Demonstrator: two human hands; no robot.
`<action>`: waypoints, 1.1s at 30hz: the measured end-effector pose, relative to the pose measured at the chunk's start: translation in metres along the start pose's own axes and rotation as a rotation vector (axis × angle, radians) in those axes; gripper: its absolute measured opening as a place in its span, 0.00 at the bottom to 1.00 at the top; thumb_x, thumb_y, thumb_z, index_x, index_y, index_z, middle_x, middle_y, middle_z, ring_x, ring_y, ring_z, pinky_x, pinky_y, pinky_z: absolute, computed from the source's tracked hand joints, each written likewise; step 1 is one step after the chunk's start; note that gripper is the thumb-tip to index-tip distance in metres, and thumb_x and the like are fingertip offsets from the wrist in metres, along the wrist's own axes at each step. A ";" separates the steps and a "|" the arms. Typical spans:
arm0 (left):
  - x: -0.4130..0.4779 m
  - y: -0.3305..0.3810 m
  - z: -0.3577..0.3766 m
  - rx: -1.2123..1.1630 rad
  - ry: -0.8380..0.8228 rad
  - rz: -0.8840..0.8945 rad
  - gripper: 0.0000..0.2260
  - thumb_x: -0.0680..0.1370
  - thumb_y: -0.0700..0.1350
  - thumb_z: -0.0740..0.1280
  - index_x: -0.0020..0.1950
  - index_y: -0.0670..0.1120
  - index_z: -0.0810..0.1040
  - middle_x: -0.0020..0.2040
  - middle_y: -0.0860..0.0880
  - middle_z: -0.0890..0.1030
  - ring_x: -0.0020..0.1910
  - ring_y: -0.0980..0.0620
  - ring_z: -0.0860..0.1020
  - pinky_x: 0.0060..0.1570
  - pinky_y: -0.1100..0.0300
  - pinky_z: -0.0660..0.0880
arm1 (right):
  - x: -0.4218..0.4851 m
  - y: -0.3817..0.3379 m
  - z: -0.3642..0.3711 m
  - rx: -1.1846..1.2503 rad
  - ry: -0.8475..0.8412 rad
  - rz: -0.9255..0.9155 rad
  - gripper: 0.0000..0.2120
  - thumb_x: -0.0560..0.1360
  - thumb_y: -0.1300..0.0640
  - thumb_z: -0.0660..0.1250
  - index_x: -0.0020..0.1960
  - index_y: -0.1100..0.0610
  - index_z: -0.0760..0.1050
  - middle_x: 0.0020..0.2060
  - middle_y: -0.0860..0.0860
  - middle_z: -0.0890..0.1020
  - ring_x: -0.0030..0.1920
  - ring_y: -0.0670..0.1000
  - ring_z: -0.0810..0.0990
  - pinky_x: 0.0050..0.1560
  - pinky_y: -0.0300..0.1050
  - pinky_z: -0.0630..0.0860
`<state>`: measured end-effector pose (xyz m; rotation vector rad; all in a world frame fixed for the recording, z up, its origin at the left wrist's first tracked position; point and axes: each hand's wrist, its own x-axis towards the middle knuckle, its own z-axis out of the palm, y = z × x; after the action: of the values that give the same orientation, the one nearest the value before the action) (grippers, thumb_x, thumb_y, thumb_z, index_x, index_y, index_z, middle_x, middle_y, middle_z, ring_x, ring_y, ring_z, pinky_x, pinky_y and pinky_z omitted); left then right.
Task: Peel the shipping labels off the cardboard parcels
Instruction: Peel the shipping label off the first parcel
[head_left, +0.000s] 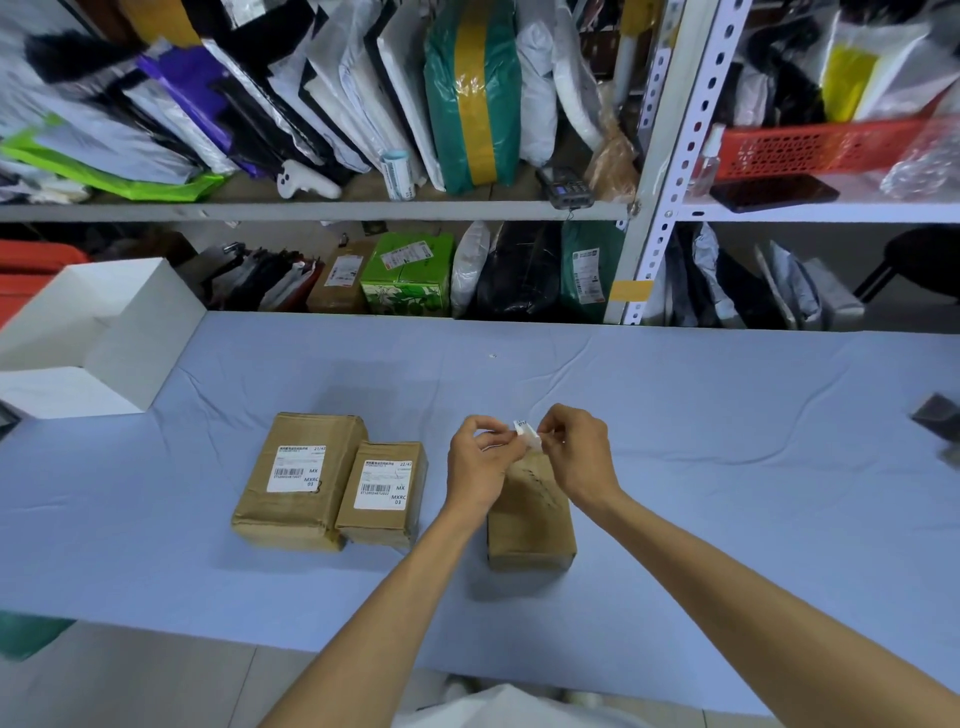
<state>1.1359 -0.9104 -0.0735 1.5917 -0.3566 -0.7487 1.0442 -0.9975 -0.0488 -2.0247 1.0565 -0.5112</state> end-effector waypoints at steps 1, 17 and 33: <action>0.000 0.001 0.000 -0.048 -0.018 -0.028 0.16 0.67 0.43 0.78 0.50 0.49 0.75 0.44 0.46 0.85 0.48 0.46 0.84 0.54 0.51 0.79 | -0.001 0.002 -0.001 0.001 0.004 -0.018 0.09 0.73 0.69 0.62 0.37 0.59 0.75 0.32 0.53 0.78 0.35 0.54 0.76 0.39 0.51 0.76; -0.004 0.010 0.009 0.306 -0.059 0.110 0.03 0.73 0.46 0.74 0.42 0.48 0.82 0.42 0.52 0.83 0.45 0.55 0.81 0.42 0.70 0.74 | 0.002 0.010 -0.014 0.077 -0.063 -0.080 0.09 0.68 0.70 0.67 0.38 0.58 0.82 0.31 0.50 0.82 0.32 0.44 0.78 0.34 0.38 0.76; -0.001 0.004 0.009 0.109 0.034 -0.048 0.13 0.69 0.42 0.77 0.52 0.46 0.80 0.47 0.49 0.84 0.48 0.53 0.82 0.48 0.61 0.79 | 0.013 0.009 -0.017 0.244 -0.103 -0.002 0.09 0.70 0.64 0.73 0.50 0.59 0.83 0.38 0.53 0.85 0.37 0.50 0.84 0.47 0.49 0.83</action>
<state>1.1300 -0.9175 -0.0698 1.7191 -0.3400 -0.7484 1.0361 -1.0193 -0.0459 -1.8176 0.8847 -0.5055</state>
